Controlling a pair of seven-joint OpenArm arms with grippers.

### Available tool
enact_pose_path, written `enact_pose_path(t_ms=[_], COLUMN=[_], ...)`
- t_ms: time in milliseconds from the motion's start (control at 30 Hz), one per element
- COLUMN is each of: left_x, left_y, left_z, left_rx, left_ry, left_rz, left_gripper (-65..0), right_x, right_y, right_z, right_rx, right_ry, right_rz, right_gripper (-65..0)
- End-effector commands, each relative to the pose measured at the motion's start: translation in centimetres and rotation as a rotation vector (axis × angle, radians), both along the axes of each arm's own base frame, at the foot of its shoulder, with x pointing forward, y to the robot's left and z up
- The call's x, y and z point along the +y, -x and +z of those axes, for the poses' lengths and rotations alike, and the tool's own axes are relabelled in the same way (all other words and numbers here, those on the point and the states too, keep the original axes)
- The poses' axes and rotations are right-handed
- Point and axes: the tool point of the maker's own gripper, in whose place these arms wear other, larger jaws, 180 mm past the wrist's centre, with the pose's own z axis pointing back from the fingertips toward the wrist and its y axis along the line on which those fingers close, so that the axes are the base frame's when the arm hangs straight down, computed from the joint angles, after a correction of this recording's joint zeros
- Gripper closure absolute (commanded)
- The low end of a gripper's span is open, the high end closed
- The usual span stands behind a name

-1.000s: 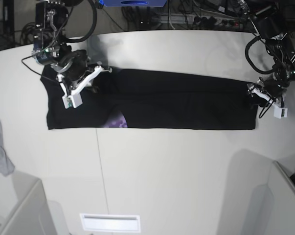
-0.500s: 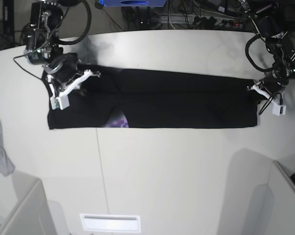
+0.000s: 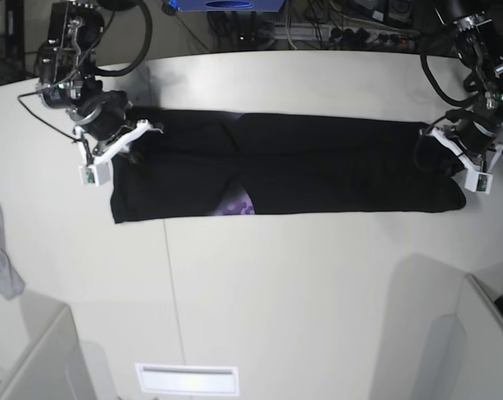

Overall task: Fold the T-shirt properly
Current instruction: 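Lift the strip's end with the left gripper and fold it toward the right gripper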

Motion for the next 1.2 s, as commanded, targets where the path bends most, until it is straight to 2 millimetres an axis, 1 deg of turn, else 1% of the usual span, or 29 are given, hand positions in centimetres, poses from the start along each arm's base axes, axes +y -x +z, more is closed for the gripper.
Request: enact_pose_path(t_ms=[0, 67, 200, 233, 333, 433, 533, 633, 833, 967, 1033, 1167], left_x=[-0.9, -3.3, -7.4, -8.9, -12.7, -15.9, -18.8, -20.6, -23.0, -24.7, -25.3, -25.6], left_y=[-1.0, -1.5, -1.8, -1.9, -1.8, -1.5, -1.6, -1.5, -2.2, -1.7, -1.9, -2.0], left_z=[1.9, 2.2, 2.1, 2.0, 1.3, 0.4, 0.2, 0.1, 0.6, 0.1, -0.2, -0.8], left_rx=[-0.069, -0.086, -0.092, -0.090, -0.072, -0.038, -0.027, -0.018, -0.031, -0.008, -0.001, 0.016], left_ry=[-0.004, 0.019, 0.067, 0.084, 0.140, 0.195, 0.236, 0.262, 0.325, 0.346, 0.350, 0.355], left_rz=[-0.024, -0.052, -0.103, -0.127, -0.183, -0.213, -0.252, -0.276, -0.273, -0.311, -0.325, -0.327], left_gripper=[0.0, 0.0, 0.0, 0.0, 0.0, 0.0, 0.0, 0.0, 0.0, 0.0, 0.0, 0.0], right_x=[-0.1, 0.0, 0.0, 0.0, 0.0, 0.0, -0.1, -0.1, 0.0, -0.1, -0.1, -0.1], right_y=[-0.5, -0.6, -0.5, -0.5, -0.4, -0.4, -0.4, -0.4, -0.4, -0.4, -0.4, -0.4], right_z=[0.9, 0.9, 0.9, 0.9, 0.8, 0.8, 0.8, 0.8, 0.8, 0.8, 0.8, 0.8], right_rx=[-0.034, -0.036, -0.034, -0.034, -0.032, -0.033, -0.031, -0.031, -0.031, -0.032, -0.031, -0.033], right_ry=[-0.005, -0.005, -0.006, -0.006, -0.006, -0.006, -0.005, -0.005, -0.006, -0.005, -0.005, -0.005], right_rz=[0.002, 0.003, 0.002, 0.002, 0.002, 0.001, 0.000, 0.000, 0.001, -0.002, 0.000, -0.002], right_gripper=[0.0, 0.0, 0.0, 0.0, 0.0, 0.0, 0.0, 0.0, 0.0, 0.0, 0.0, 0.0])
